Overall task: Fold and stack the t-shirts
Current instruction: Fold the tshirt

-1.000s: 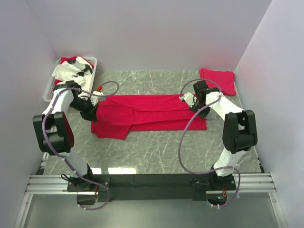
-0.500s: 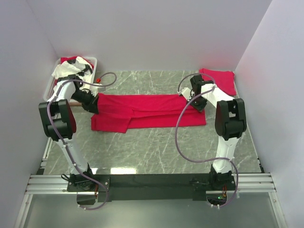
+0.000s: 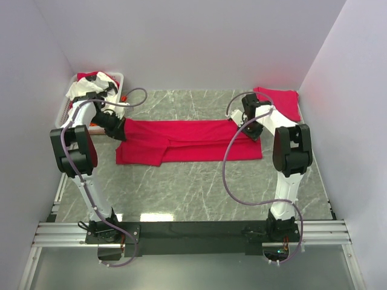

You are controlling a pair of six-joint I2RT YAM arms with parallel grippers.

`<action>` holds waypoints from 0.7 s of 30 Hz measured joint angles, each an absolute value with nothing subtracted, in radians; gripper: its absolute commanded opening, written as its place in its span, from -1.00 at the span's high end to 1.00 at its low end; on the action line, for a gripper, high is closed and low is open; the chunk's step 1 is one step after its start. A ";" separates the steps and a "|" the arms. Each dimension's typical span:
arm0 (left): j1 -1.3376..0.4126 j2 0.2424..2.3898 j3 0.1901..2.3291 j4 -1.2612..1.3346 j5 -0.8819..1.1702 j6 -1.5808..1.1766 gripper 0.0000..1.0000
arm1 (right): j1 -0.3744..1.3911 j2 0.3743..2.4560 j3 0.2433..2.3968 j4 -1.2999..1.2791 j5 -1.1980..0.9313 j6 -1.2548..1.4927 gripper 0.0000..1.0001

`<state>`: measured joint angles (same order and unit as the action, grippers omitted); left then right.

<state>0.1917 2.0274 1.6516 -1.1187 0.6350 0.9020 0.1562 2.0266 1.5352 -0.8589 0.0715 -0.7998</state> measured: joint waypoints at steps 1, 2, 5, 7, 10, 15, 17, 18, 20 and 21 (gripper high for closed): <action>0.192 2.027 1.657 -1.118 0.636 0.899 0.99 | 0.156 2.028 1.542 -0.860 0.072 -0.800 1.00; 0.192 2.027 1.660 -1.118 0.636 0.898 0.99 | 0.156 2.030 1.551 -0.860 0.072 -0.800 1.00; 0.192 2.037 1.674 -1.116 0.635 0.894 0.99 | 0.156 2.048 1.588 -0.865 0.075 -0.797 1.00; 0.193 2.051 1.680 -1.102 0.635 0.890 0.99 | 0.156 2.067 1.609 -0.864 0.078 -0.796 1.00; 0.193 2.075 1.680 -1.076 0.634 0.868 0.99 | 0.156 2.086 1.611 -0.865 0.082 -0.789 1.00; 0.190 2.107 1.686 -1.038 0.634 0.834 0.99 | 0.156 2.113 1.611 -0.865 0.088 -0.781 1.00; 0.185 2.112 1.691 -1.023 0.634 0.817 0.99 | 0.156 2.118 1.611 -0.865 0.091 -0.778 1.00; 0.182 2.112 1.693 -1.016 0.633 0.812 0.99 | 0.156 2.119 1.611 -0.864 0.091 -0.777 1.00; 0.176 2.112 1.699 -1.009 0.631 0.799 0.82 | 0.156 2.120 1.611 -0.863 0.098 -0.771 0.79; 0.172 2.113 1.700 -1.005 0.630 0.795 0.57 | 0.156 2.123 1.613 -0.863 0.105 -0.765 0.69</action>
<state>0.1722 2.1128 1.6997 -1.0054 0.6300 0.7948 0.1562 2.1227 1.6135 -0.8635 0.1047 -0.7647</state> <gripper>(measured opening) 0.074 0.088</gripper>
